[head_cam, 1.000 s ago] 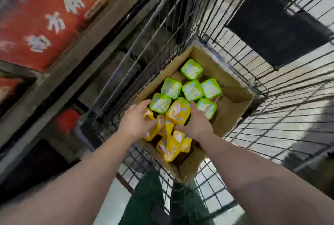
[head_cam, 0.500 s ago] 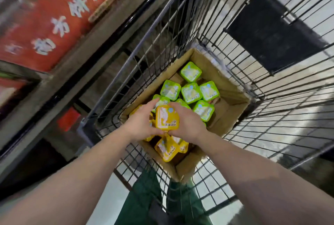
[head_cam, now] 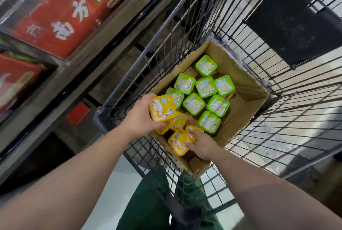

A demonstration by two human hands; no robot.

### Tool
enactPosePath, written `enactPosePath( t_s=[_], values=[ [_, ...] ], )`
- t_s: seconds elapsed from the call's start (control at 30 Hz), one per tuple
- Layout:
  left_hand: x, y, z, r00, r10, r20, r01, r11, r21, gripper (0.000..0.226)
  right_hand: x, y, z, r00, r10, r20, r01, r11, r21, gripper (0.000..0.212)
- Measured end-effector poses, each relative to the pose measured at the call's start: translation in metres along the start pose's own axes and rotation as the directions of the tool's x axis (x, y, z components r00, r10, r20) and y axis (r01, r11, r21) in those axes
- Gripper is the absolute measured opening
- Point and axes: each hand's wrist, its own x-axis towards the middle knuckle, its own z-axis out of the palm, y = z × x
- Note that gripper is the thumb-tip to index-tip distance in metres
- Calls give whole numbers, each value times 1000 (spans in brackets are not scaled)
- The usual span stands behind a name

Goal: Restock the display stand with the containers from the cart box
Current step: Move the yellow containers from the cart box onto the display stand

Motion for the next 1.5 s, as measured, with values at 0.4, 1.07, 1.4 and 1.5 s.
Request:
enactPosePath(
  t_s=[0.4, 1.07, 1.4, 1.5],
  values=[
    [-36, 14, -26, 995, 103, 15, -103, 995, -17, 92, -47, -30, -18, 953, 67, -294, 16, 963, 270, 38],
    [-317, -17, -136, 932, 35, -361, -194, 890, -414, 93, -278, -207, 31, 777, -518, -357, 567, 822, 42, 18],
    [-545, -163, -186, 774, -233, -589, -158, 829, -537, 102, -347, -346, 237, 658, -752, -38, 720, 644, -259, 19],
    [-613, -226, -201, 700, -305, -646, -127, 837, -532, 96, -360, -394, 323, 623, -778, 82, 749, 562, -352, 20]
  ],
)
